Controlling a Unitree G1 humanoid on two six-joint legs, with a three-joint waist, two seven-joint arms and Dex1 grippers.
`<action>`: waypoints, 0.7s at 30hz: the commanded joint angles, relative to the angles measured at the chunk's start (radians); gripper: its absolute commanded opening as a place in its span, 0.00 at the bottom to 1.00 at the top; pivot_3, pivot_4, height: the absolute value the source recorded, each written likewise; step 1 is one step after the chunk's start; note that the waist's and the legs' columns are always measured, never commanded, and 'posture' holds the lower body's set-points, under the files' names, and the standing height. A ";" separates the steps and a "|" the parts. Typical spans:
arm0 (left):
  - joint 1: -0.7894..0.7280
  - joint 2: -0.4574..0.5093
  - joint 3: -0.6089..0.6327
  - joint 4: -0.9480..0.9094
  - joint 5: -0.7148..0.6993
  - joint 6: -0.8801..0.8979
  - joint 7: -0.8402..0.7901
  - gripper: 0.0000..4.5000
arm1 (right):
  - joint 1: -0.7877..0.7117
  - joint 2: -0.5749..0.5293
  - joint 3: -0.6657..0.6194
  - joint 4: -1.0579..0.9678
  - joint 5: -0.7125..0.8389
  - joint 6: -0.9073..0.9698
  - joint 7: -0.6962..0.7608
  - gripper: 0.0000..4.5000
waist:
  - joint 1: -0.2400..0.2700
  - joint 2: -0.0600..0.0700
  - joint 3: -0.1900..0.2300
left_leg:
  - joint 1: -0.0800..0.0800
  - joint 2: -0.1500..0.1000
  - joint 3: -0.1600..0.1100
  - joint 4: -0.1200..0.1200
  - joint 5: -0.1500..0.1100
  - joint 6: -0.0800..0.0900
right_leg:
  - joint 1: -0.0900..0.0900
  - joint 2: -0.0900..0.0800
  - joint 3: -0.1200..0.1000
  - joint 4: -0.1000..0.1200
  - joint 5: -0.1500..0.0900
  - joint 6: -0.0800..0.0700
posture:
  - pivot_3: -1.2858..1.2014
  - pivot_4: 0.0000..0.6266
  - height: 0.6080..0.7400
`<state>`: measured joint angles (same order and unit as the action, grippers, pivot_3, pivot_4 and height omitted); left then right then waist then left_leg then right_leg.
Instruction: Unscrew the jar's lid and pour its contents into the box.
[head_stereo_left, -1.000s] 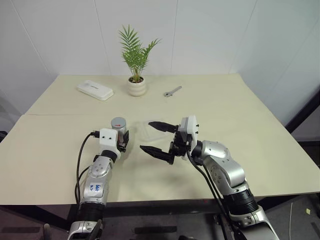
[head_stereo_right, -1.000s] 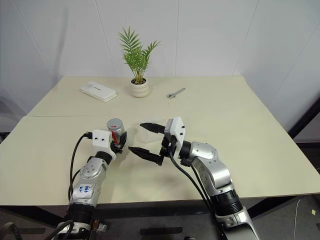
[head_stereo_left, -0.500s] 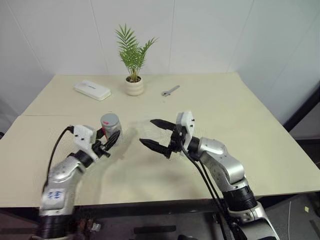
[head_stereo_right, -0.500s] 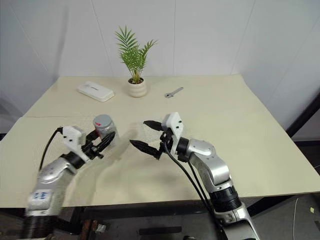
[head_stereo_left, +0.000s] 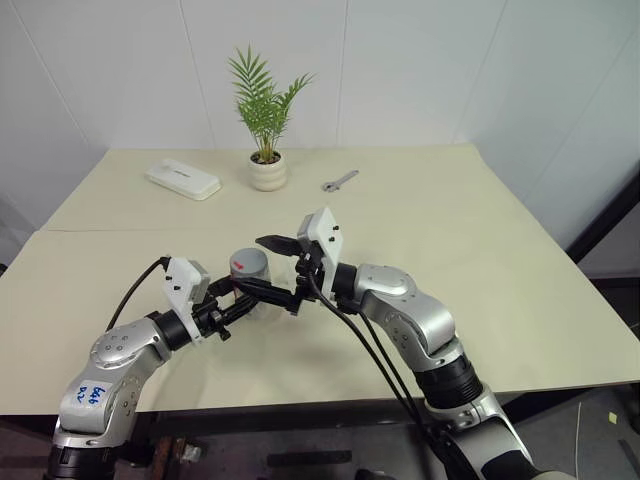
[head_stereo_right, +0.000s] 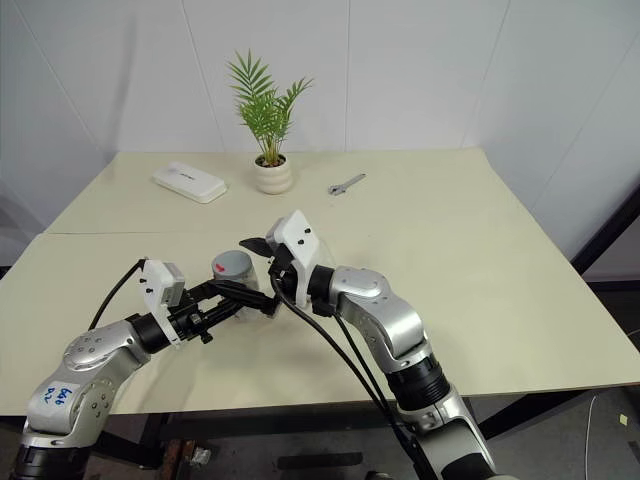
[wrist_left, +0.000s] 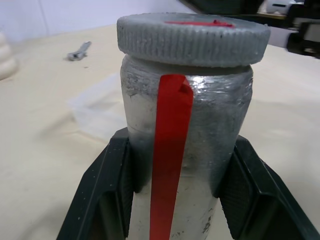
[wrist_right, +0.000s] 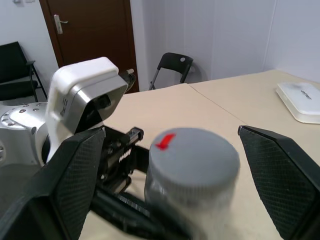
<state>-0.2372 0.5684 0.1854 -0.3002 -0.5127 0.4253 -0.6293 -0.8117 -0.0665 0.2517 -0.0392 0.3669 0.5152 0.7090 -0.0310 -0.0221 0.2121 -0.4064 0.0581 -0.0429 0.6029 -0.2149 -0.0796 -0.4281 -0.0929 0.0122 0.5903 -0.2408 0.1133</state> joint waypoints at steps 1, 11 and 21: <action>-0.007 -0.002 0.009 -0.046 -0.019 -0.003 -0.005 0.42 | -0.028 0.009 -0.011 0.010 -0.017 -0.030 -0.012 1.00 | 0.000 0.000 0.000 | 0.000 0.000 0.000 0.000 0.000 0.000 | 0.000 0.000 0.000 0.000 0.000 0.000 | 0.52 0.24 1.00; -0.009 -0.004 0.010 -0.042 -0.019 -0.007 -0.019 0.42 | -0.043 0.020 -0.024 0.057 -0.023 -0.059 0.001 1.00 | 0.000 0.000 0.000 | 0.000 0.001 0.000 -0.002 0.000 0.000 | -0.001 0.001 0.000 0.000 0.000 0.000 | 0.52 0.24 1.00; 0.006 -0.019 0.005 -0.050 -0.018 -0.020 -0.025 0.42 | -0.041 0.029 -0.033 0.030 0.016 -0.040 0.040 0.57 | 0.000 0.000 0.000 | 0.000 0.005 0.000 -0.003 0.000 -0.001 | -0.001 0.006 0.000 0.000 0.000 0.001 | 0.52 0.24 1.00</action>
<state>-0.2390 0.5534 0.1896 -0.3070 -0.5128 0.4237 -0.6357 -0.8283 -0.0496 0.2405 0.0420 0.3443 0.4829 0.7344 -0.0307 -0.0221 0.2121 -0.4062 0.0642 -0.0428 0.6003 -0.2154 -0.0804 -0.4297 -0.0867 0.0122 0.5904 -0.2404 0.1139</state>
